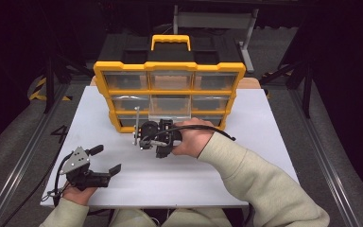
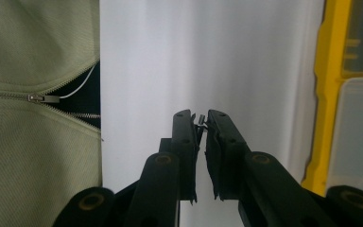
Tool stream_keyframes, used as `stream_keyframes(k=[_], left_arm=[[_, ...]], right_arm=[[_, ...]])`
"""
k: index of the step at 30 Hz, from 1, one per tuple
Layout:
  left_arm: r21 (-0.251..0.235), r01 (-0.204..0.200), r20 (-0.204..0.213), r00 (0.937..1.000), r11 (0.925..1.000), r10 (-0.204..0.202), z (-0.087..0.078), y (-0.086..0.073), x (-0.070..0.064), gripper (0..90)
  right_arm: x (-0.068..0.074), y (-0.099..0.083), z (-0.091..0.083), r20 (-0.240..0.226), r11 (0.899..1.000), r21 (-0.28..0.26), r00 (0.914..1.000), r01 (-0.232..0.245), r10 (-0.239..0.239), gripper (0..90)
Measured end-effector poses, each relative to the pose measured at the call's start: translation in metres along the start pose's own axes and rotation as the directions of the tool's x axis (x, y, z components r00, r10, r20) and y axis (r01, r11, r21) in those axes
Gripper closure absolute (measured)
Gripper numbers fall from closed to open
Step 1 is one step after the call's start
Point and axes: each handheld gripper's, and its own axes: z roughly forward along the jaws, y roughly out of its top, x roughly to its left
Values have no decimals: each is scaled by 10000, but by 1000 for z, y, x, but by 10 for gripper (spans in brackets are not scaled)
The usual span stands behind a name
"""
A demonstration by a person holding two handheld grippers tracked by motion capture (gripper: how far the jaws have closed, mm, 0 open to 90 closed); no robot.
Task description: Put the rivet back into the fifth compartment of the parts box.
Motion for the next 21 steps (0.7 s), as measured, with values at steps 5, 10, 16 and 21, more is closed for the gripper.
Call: stream_keyframes(k=[5,10,16,21], left_arm=[[-5,-2,0,10000,10000,2,0,0,0,37],[-20,24,-38,10000,10000,-24,-2,0,0,36],[-24,18,-66,10000,10000,-18,-3,-1,0,37],[-20,17,-62,10000,10000,-17,-3,-1,0,37]], right_arm=[[-5,2,-15,95,10000,-57,10000,-7,8,821],[-11,2,-27,145,9998,-141,9998,-104,106,821],[-17,1,-38,249,9993,-304,9994,-231,239,820],[-26,-1,-49,366,9976,-517,9982,-461,481,821]])
